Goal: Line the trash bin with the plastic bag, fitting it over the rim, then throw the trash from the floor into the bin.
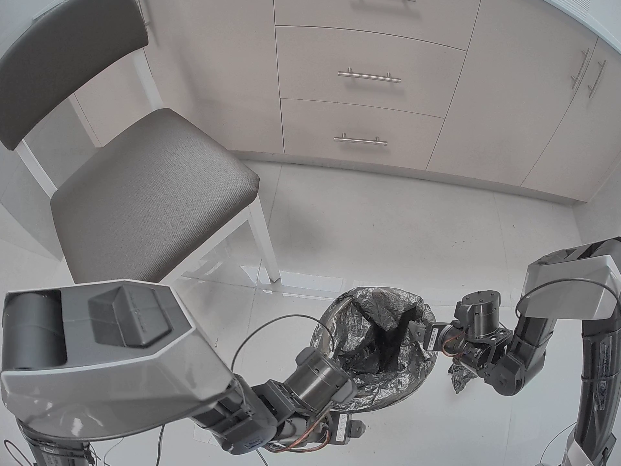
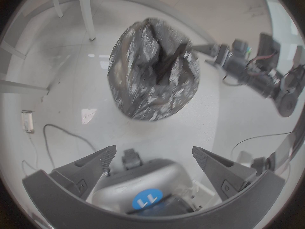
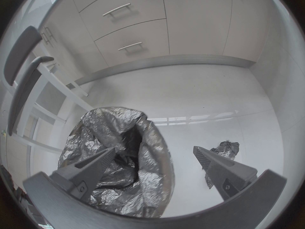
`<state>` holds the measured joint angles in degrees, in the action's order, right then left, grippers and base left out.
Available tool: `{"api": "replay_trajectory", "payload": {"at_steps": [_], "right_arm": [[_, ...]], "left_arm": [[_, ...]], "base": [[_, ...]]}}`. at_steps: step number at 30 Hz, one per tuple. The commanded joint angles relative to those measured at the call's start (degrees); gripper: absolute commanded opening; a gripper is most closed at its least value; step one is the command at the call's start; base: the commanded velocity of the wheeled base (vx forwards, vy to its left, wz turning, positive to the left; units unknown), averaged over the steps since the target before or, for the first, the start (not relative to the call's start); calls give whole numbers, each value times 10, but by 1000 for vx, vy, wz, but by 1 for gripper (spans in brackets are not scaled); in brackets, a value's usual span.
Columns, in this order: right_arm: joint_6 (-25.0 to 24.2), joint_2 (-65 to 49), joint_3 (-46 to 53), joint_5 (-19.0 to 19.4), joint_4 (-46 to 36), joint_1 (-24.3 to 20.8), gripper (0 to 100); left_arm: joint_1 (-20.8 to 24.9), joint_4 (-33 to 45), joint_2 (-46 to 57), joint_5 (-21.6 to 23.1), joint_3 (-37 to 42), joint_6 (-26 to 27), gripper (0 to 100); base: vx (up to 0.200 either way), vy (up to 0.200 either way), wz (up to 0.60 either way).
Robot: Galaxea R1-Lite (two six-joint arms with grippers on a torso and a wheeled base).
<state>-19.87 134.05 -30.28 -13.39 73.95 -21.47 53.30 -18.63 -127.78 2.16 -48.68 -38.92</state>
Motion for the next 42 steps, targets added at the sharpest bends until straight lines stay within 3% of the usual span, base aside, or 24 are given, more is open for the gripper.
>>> {"api": "replay_trajectory", "payload": {"at_steps": [1, 6, 10, 27, 32, 37, 42], "right_arm": [[13, -16, -42, 0, -21, 58, 100], [14, 39, -82, 0, 1, 58, 100], [14, 69, -106, -1, 0, 53, 100], [15, 105, -135, -1, -9, 43, 100], [15, 93, -141, 0, -67, 43, 100], [12, 69, -97, 3, -69, 28, 100], [-11, 29, 7, 3, -30, -30, 100]], "left_arm": [[-53, -166, 32, 48, 99, -1, 100], [-64, -316, 10, 68, 170, 25, 100], [-63, -365, -4, 67, 187, 26, 100], [-58, -367, -11, 63, 185, 27, 100], [-58, -367, -11, 63, 185, 27, 100], [-58, -367, -11, 63, 186, 27, 100], [-58, -367, -11, 63, 185, 27, 100]], "base": [[0, 0, 0], [0, 0, 0], [0, 0, 0], [0, 0, 0], [0, 0, 0], [0, 0, 0], [0, 0, 0]]}}
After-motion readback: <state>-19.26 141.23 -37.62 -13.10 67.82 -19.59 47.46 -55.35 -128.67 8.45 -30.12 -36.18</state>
